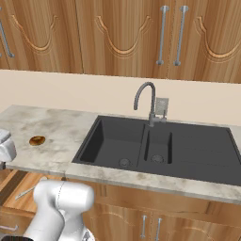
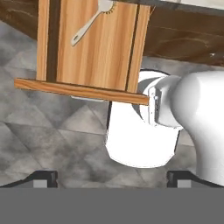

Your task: Pick the dish brush from the drawer and place it on the counter.

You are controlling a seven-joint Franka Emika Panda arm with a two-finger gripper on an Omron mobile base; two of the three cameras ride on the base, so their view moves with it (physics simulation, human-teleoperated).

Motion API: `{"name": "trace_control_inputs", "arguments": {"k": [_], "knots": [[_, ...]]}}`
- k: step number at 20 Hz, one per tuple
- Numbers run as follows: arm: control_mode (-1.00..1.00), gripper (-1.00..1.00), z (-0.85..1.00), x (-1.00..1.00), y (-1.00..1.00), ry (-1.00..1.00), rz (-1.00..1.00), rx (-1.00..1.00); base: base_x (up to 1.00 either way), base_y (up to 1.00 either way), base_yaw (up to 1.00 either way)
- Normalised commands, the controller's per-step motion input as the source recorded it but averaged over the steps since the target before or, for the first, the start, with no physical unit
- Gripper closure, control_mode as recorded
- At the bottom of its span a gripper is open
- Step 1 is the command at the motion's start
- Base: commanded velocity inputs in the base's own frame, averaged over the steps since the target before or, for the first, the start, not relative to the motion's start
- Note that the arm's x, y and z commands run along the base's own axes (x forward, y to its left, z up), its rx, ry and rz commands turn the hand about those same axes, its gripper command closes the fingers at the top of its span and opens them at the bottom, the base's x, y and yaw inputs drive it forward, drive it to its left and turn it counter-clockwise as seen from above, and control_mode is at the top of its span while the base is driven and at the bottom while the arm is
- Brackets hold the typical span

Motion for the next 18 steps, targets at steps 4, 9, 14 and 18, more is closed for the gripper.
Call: {"name": "trace_control_inputs", "arguments": {"k": [4,9,14,18], "knots": [[-1.0,-1.0,-0.48,-0.17,1.0,0.2,0.01,-0.1,0.0,0.0,0.0],[-1.0,-1.0,-0.59,0.24,0.97,0.01,-0.01,-0.11,0.0,0.0,0.0],[-1.0,-1.0,-0.67,0.52,0.61,0.02,0.0,-0.04,0.0,0.0,0.0],[-1.0,-1.0,-0.7,0.76,0.16,0.11,0.0,0.0,0.0,0.0,0.0]]}}
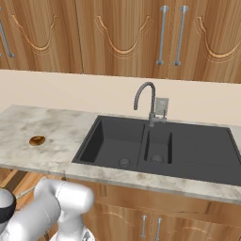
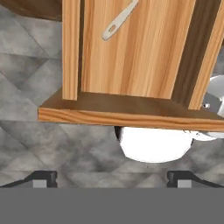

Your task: Pick the dish brush from the drawer and place it on the counter.

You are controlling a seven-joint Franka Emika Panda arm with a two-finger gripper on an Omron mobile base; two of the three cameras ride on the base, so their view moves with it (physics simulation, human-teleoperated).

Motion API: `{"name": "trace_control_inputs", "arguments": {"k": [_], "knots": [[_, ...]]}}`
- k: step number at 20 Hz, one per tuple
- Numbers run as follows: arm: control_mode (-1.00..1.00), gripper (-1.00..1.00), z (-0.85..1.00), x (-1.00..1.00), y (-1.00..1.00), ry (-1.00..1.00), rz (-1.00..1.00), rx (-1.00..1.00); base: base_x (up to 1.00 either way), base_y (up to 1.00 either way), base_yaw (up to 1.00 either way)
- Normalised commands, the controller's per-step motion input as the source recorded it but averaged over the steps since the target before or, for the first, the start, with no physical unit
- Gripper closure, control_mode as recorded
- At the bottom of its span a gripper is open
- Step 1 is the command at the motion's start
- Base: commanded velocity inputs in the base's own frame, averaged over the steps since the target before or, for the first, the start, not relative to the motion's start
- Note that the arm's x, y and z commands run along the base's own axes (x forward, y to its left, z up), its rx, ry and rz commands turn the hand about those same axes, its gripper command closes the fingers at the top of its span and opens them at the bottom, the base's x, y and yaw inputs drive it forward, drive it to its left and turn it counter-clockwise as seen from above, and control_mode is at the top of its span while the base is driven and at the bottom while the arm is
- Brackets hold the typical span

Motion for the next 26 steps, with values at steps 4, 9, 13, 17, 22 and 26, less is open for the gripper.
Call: {"name": "trace_control_inputs", "arguments": {"k": [4,9,13,17,22,26], "knots": [[-1.0,-1.0,-0.95,0.41,-0.11,0.18,0.0,0.0,0.0,0.0,0.0],[-1.0,-1.0,-0.87,0.32,-0.01,0.1,-0.01,0.0,0.0,0.0,0.0],[-1.0,-1.0,-0.97,0.25,-0.06,0.01,-0.01,0.01,0.0,0.0,0.0],[-1.0,-1.0,-0.79,0.04,-0.26,0.0,-0.02,0.06,0.0,0.0,0.0],[-1.0,-1.0,-0.69,0.01,-0.25,0.0,-0.01,0.06,0.0,0.0,0.0],[-1.0,-1.0,-0.59,-0.09,-0.33,0.0,0.0,0.07,0.0,0.0,0.0]]}}
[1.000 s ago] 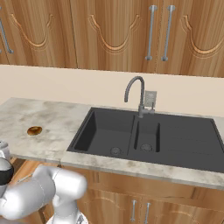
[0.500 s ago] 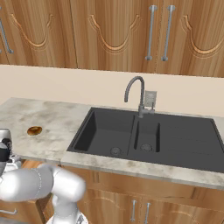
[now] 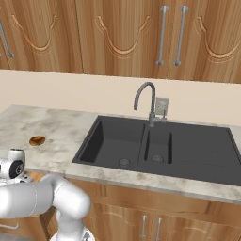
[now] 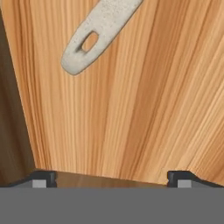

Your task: Pick the dish brush from the drawer and place it on the counter.

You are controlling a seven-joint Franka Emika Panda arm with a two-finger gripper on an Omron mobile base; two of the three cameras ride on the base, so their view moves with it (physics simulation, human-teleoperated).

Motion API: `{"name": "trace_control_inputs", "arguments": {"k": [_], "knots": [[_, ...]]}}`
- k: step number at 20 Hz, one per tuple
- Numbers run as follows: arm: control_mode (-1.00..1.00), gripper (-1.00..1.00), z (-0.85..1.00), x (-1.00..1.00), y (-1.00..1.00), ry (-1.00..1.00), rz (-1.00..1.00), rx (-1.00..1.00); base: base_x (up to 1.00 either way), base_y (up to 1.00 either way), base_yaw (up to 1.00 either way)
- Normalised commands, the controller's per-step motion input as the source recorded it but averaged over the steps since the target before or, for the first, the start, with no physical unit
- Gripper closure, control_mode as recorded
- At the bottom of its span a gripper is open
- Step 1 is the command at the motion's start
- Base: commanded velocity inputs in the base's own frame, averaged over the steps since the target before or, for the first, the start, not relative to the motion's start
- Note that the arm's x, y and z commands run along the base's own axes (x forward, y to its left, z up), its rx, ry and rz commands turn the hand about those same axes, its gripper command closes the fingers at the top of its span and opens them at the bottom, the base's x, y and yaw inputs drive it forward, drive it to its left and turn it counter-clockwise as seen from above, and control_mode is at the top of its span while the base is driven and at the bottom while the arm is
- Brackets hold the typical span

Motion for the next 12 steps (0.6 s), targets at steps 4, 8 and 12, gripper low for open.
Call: {"name": "trace_control_inputs", "arguments": {"k": [4,8,12], "knots": [[-1.0,-1.0,-0.47,-0.43,-0.39,0.0,0.0,0.06,0.0,0.0,0.0],[-1.0,-1.0,-0.56,-0.97,-0.58,0.01,0.0,0.04,0.0,0.0,0.0],[-1.0,-1.0,-0.65,-1.0,-0.77,0.01,0.0,0.04,0.0,0.0,0.0]]}}
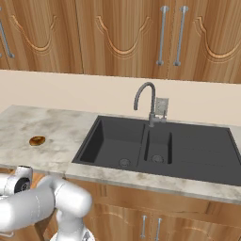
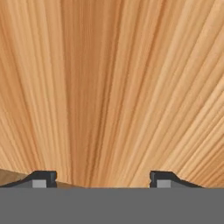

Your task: Pick the dish brush from the drawer and place it on the counter.

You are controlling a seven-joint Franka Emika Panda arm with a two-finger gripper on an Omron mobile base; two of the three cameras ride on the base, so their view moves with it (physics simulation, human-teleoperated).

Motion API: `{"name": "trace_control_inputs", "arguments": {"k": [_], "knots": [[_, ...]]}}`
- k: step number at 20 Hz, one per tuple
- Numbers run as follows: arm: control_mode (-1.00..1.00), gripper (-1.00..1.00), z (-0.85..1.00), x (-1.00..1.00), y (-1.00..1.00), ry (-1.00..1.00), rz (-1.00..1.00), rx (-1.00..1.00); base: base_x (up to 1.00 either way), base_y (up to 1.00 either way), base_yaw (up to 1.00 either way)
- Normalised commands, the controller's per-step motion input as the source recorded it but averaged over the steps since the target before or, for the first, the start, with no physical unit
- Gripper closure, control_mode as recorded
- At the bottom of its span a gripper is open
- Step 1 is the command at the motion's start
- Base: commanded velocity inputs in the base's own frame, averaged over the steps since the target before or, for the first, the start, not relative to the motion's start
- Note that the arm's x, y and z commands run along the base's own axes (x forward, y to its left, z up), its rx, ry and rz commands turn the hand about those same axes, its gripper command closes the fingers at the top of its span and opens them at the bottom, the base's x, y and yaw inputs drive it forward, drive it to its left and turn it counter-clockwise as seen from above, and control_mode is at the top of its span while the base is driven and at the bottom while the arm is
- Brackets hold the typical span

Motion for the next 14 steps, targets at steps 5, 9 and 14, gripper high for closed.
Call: {"name": "trace_control_inputs", "arguments": {"k": [5,9,14], "knots": [[-1.0,-1.0,-0.09,-1.0,-0.71,0.05,0.0,0.13,0.0,0.0,0.0],[-1.0,-1.0,0.0,-1.0,-0.46,0.0,0.0,0.1,0.0,0.0,0.0],[-1.0,-1.0,0.49,-0.34,0.25,-0.29,-0.13,0.07,0.0,0.0,0.0]]}}
